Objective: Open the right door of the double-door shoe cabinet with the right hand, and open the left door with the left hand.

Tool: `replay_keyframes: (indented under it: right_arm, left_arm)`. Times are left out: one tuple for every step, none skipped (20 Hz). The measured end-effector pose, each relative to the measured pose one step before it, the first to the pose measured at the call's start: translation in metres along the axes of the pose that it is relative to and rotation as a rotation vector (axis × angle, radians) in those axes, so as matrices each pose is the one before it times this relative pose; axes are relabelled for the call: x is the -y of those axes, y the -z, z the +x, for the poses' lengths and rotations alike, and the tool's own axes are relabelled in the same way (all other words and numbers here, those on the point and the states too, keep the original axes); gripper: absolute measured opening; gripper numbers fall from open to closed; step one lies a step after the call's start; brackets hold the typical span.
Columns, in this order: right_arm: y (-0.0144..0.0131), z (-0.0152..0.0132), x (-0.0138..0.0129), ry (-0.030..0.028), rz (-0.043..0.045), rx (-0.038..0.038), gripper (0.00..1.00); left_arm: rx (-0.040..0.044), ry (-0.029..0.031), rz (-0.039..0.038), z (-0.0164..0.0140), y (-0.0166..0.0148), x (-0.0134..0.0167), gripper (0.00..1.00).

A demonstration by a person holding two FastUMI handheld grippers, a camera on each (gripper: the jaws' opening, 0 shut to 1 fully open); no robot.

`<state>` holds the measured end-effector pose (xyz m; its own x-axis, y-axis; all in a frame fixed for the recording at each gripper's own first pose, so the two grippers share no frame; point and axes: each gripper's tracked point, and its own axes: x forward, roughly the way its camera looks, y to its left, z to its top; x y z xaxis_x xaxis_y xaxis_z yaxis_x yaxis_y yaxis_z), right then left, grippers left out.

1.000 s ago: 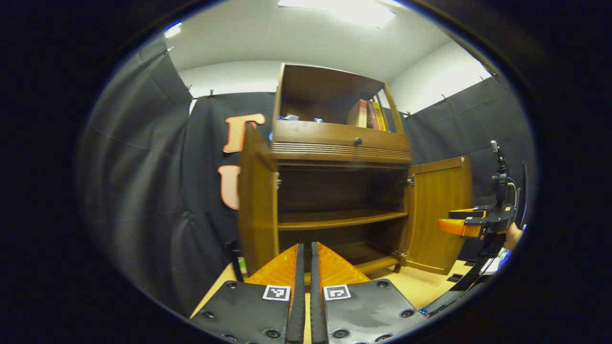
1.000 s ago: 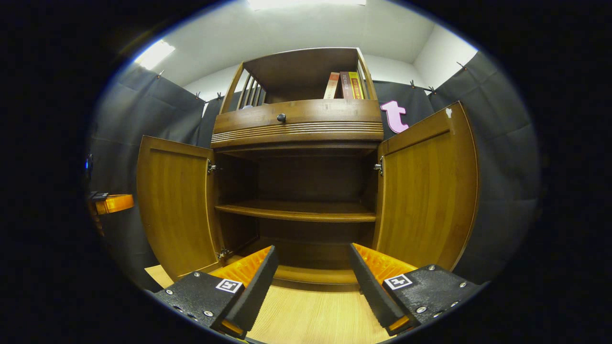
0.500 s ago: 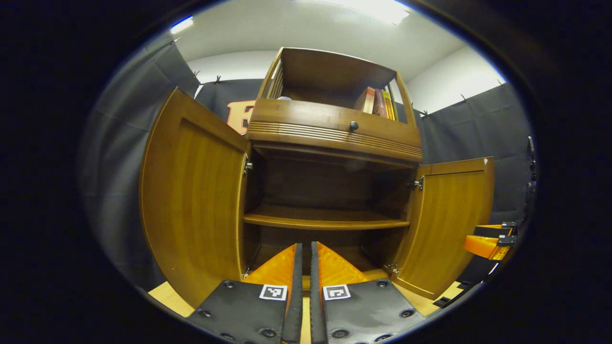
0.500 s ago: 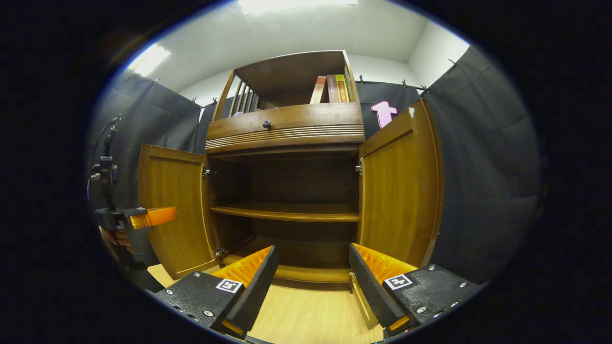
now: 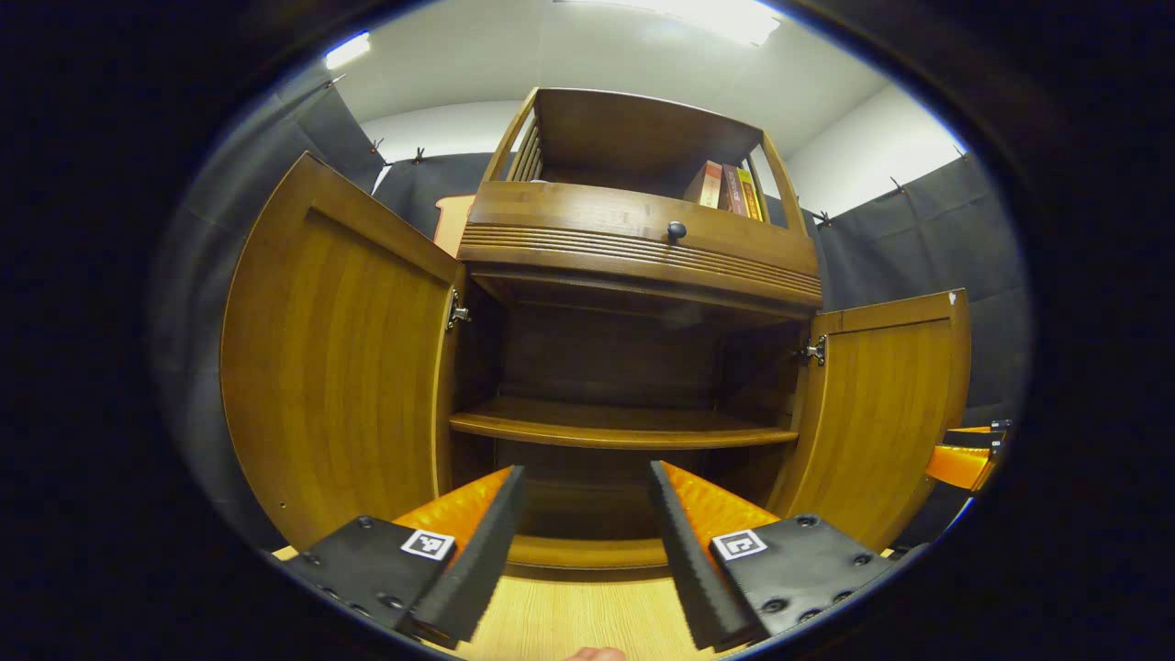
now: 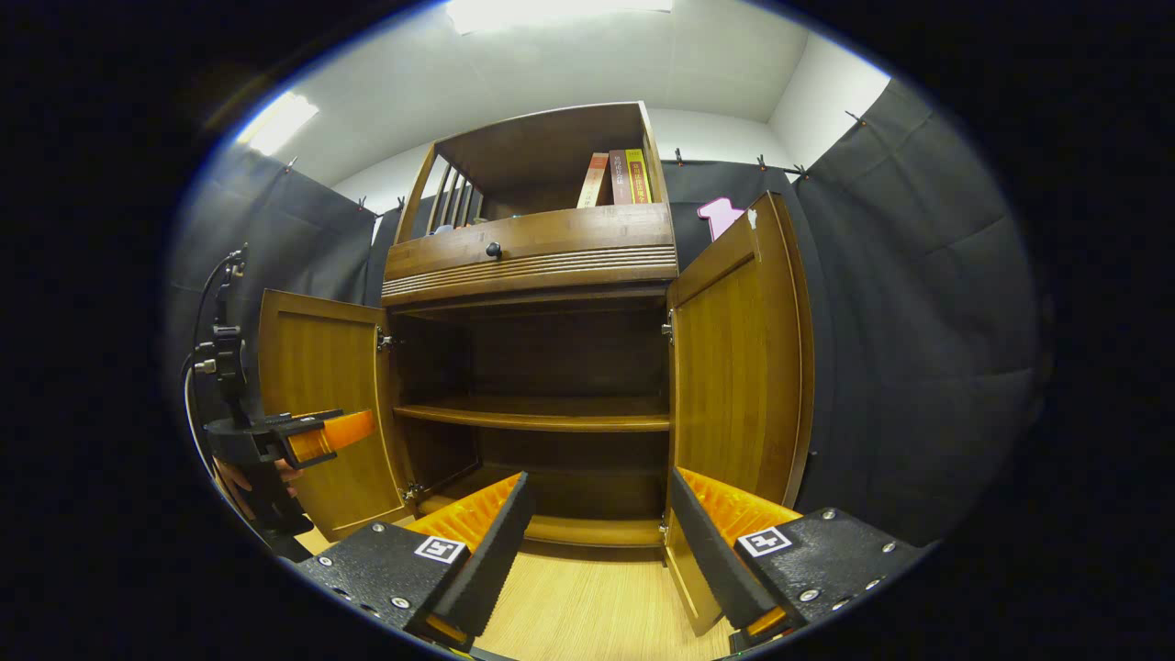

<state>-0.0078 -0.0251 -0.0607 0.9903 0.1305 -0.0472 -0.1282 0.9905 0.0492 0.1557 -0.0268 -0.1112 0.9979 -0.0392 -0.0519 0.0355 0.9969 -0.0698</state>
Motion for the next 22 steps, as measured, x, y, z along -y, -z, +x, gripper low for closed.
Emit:
replay_keyframes:
  right_arm:
    - [0.00053,0.00102,0.00043,-0.00028,-0.00099,-0.00066,0.92]
    - [0.00037,0.00142,-0.00038,-0.0017,0.0028,-0.0011,0.92]
    - [0.00042,0.00113,-0.00073,-0.00288,0.00482,0.00016,0.92]
    - [-0.00027,0.00195,-0.00008,-0.00168,0.00492,0.00006,0.92]
    - [0.00102,0.0005,-0.00058,-0.00099,0.00398,-0.00013,0.92]
    - [0.00072,0.00116,-0.00059,-0.00162,0.00302,-0.00047,0.92]
    - [0.00068,0.00028,-0.00111,-0.00206,0.00128,-0.00067,0.92]
    - [0.00094,0.00092,-0.00051,-0.00181,0.00009,-0.00058,0.92]
    - [0.00089,0.00037,-0.00107,-0.00231,-0.00031,-0.00067,0.92]
    - [-0.00005,0.00079,-0.00106,-0.00246,-0.00033,-0.00041,0.92]
    - [-0.00034,0.00025,-0.00151,-0.00237,-0.0003,0.00179,0.92]
    - [0.00022,0.00026,-0.00062,-0.00171,-0.00147,0.00048,0.92]
    - [-0.0003,0.00054,0.00013,0.00034,-0.00395,0.00089,0.92]
    - [-0.00119,0.00037,0.00022,0.00211,-0.00086,0.00259,0.92]
    - [-0.00062,0.00048,-0.00087,-0.00119,0.00356,0.00251,0.92]
    - [-0.00071,0.00074,-0.00171,-0.00238,0.00449,0.00134,0.92]
    - [-0.00127,0.00051,-0.00144,-0.00178,0.00115,0.00278,0.92]
    - [0.00045,-0.00018,-0.00017,0.00057,-0.00262,0.00017,0.92]
    - [0.00163,-0.00063,0.00001,0.00102,-0.00456,-0.00477,0.92]
    - [0.00111,0.00026,0.00036,0.00085,-0.00499,-0.00304,0.92]
    - [0.00005,-0.00014,0.00102,0.00367,-0.00451,-0.00132,0.92]
    - [0.00038,-0.00088,0.00117,0.00421,-0.00169,0.00058,0.92]
  left_arm:
    - [-0.0014,-0.00355,0.01031,0.00132,0.00145,0.00174,0.82]
    - [0.00727,-0.011,0.00862,-0.00207,-0.00132,0.00001,0.84]
    - [0.01115,-0.00486,0.00334,-0.00094,-0.00213,-0.00079,0.87]
    - [0.01087,-0.00513,-0.0022,-0.00078,-0.00281,0.00016,0.89]
    - [0.00689,-0.0048,-0.00026,0.00015,-0.00132,0.00001,0.91]
    - [0.00727,-0.00669,0.00404,-0.00009,-0.0023,-0.00184,0.93]
    - [0.00686,-0.00939,0.00741,0.00035,-0.00203,-0.00216,0.95]
    - [0.00745,-0.00512,0.00814,0.00008,-0.00244,-0.00309,0.95]
    - [0.00563,-0.00391,0.00891,0.00072,-0.00279,-0.00056,0.95]
    - [0.00904,-0.00652,0.00753,-0.00009,-0.00324,-0.00234,0.95]
    - [0.00811,-0.00563,0.00697,-0.00038,-0.00106,-0.00253,0.95]
    - [0.00141,-0.00058,0.00718,0.00063,0.00023,0.00023,0.95]
    - [-0.0032,-0.00055,0.00568,0.00028,0.00136,-0.00021,0.95]
    - [-0.00434,-0.00195,0.0039,0.00027,0.00049,-0.00063,0.95]
    - [-0.00206,-0.00177,0.0028,-0.00003,-0.00054,-0.00019,0.99]
    - [0.00071,0.0007,0.00049,0.00022,-0.00082,0.00002,0.95]
    - [0.00144,0.00124,-0.00326,0.0,-0.00083,0.00002,0.95]
    - [-0.00059,0.001,-0.00687,-0.00053,-0.00049,0.00007,0.95]
    - [-0.00222,0.00094,-0.00737,0.00107,0.00125,-0.00037,0.95]
    - [-0.00237,-0.00157,-0.00614,-0.00063,0.00081,-0.00122,0.95]
    - [-0.00257,-0.00322,-0.00497,-0.00006,0.0006,-0.00182,0.95]
    - [0.00076,-0.00121,-0.00236,-0.00087,-0.00042,-0.00101,0.95]
